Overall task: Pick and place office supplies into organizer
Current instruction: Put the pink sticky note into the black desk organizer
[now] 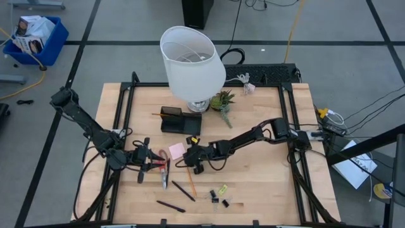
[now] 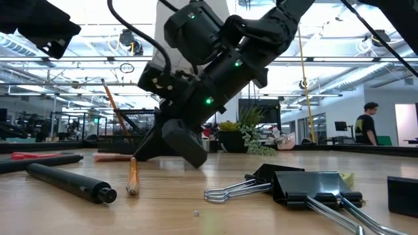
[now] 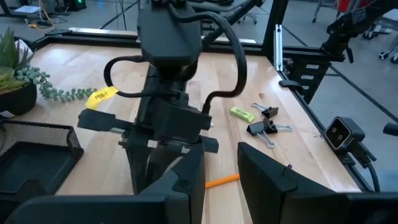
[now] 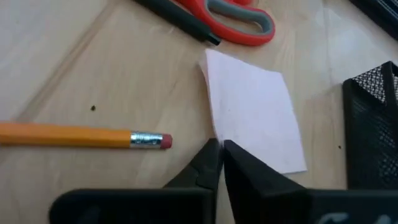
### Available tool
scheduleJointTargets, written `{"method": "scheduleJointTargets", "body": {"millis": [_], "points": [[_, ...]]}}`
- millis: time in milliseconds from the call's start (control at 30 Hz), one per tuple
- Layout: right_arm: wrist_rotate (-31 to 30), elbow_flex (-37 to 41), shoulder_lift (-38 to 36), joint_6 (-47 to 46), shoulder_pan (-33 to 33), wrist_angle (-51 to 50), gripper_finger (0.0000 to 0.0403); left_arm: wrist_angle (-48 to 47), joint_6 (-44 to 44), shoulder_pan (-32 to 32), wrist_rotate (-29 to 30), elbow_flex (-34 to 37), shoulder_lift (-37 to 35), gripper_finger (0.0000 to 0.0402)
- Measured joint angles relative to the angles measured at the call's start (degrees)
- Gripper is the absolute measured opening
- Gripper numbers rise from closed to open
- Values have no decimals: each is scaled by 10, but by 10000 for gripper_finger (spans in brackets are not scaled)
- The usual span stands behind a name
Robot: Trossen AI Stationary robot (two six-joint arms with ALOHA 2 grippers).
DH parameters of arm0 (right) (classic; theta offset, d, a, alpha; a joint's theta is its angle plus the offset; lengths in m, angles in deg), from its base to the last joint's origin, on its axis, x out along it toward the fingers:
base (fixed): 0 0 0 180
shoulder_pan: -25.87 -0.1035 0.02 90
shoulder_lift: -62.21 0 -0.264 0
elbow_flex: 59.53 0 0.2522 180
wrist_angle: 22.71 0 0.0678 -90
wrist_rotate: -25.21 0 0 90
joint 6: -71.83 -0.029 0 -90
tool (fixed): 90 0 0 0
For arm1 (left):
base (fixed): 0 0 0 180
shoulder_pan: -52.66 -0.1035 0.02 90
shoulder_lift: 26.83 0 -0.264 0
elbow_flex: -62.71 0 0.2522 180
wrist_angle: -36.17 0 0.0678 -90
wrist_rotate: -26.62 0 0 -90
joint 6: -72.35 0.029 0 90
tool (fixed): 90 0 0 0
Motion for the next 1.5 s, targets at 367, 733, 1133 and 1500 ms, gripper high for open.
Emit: {"method": "scheduleJointTargets", "body": {"millis": [367, 733, 1133, 1500], "points": [[-197, 3, -60, 9, -61, 2, 1, -1, -1, 0, 0, 0, 0, 97], [-316, 3, -121, 79, -88, 10, 1, -6, -9, 0, -14, 0, 0, 97], [-360, 1, -124, 84, -17, 2, 0, -6, -15, 0, -14, 0, 0, 97], [-293, 1, -124, 58, 34, -7, 0, -6, -13, 0, -14, 0, 0, 97]]}}
